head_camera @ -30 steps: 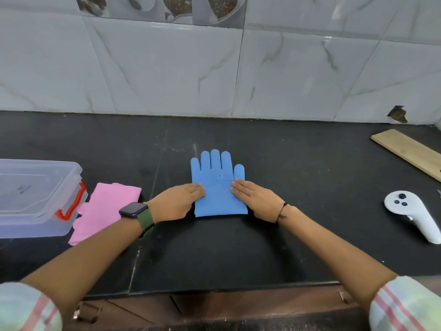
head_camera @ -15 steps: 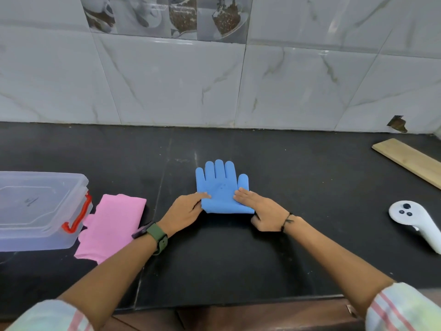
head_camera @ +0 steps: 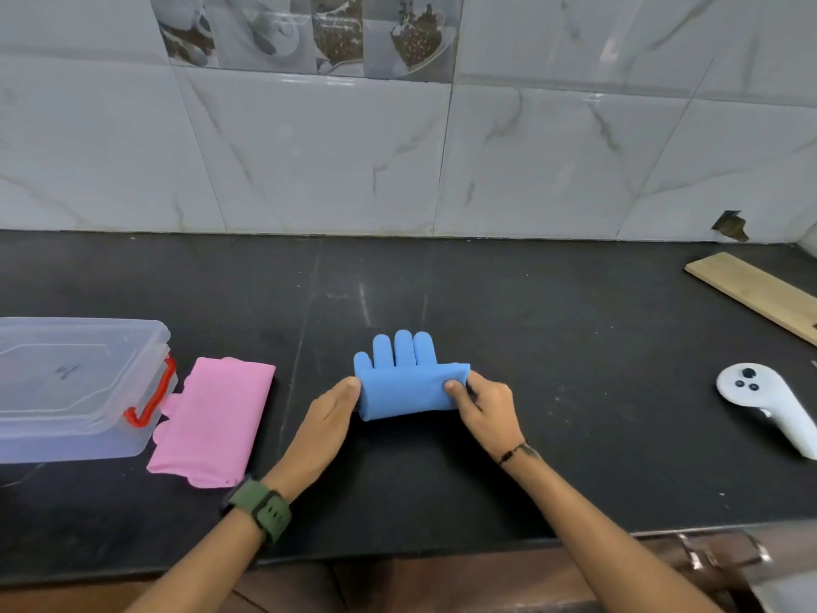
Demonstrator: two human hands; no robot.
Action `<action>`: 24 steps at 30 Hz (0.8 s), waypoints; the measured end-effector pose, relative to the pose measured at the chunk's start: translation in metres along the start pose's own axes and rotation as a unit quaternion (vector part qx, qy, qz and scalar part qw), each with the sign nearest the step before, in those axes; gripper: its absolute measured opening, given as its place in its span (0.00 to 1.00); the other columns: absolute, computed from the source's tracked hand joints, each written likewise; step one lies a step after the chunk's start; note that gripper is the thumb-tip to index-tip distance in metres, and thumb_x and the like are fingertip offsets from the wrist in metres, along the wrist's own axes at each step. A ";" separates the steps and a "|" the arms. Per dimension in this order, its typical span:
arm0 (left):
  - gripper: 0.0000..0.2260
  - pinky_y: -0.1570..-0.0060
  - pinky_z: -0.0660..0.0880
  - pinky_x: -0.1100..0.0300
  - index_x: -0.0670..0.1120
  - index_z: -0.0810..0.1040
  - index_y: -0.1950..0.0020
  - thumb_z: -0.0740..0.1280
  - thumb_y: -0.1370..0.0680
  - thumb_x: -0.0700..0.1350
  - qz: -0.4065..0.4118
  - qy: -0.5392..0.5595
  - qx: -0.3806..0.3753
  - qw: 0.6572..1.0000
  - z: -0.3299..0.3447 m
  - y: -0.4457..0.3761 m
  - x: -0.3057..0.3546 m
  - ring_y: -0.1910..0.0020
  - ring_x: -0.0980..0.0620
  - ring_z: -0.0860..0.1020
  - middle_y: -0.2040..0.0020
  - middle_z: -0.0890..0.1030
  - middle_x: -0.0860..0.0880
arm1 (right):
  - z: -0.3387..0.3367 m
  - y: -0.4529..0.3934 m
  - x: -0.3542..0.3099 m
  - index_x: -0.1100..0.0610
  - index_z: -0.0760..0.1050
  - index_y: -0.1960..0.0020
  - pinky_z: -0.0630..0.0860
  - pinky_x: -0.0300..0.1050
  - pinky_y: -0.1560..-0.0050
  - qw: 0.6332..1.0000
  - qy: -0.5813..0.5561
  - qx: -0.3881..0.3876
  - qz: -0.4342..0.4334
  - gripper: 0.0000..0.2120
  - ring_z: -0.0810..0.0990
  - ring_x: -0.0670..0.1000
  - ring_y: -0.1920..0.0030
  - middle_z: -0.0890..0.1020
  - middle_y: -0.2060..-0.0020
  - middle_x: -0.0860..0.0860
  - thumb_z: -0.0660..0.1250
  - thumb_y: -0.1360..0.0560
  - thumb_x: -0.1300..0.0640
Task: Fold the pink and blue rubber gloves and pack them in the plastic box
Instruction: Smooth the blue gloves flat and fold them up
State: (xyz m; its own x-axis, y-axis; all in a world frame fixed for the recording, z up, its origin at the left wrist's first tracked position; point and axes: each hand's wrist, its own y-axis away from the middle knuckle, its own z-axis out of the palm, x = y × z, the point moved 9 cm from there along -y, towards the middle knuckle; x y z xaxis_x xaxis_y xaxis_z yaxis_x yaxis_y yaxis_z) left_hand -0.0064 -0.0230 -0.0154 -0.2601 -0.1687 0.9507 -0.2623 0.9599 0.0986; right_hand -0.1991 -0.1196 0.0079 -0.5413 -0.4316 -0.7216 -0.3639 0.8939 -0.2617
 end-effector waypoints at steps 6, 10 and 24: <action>0.11 0.64 0.70 0.68 0.47 0.70 0.51 0.68 0.25 0.50 0.097 -0.159 0.106 0.977 0.008 0.014 0.013 0.62 0.56 0.74 0.60 0.76 0.54 | 0.000 0.012 0.000 0.56 0.61 0.70 0.60 0.44 0.71 0.994 -0.056 0.088 0.034 0.19 0.60 0.49 0.73 0.62 0.77 0.48 0.63 0.23 0.58; 0.13 0.73 0.61 0.66 0.53 0.62 0.64 0.63 0.22 0.49 0.089 -0.166 0.189 0.964 0.000 0.005 0.017 0.74 0.56 0.66 0.72 0.66 0.55 | 0.001 0.010 -0.002 0.47 0.57 0.68 0.58 0.40 0.74 0.992 -0.010 0.111 0.056 0.19 0.60 0.45 0.77 0.61 0.78 0.44 0.61 0.22 0.54; 0.13 0.64 0.68 0.57 0.41 0.75 0.52 0.59 0.22 0.51 -0.059 -0.397 0.210 0.891 -0.004 -0.030 0.032 0.55 0.42 0.79 0.56 0.81 0.44 | 0.019 -0.025 -0.019 0.52 0.62 0.32 0.65 0.44 0.66 0.940 0.323 0.042 0.106 0.19 0.78 0.56 0.60 0.75 0.48 0.53 0.54 0.22 0.56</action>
State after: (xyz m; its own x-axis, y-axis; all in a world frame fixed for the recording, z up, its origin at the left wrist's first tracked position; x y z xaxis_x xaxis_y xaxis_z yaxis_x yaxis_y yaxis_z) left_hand -0.0033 -0.0563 0.0128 -0.7403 -0.5279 0.4162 -0.6124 0.7849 -0.0938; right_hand -0.1655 -0.1318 0.0164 -0.9517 -0.2021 -0.2311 -0.1495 0.9626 -0.2262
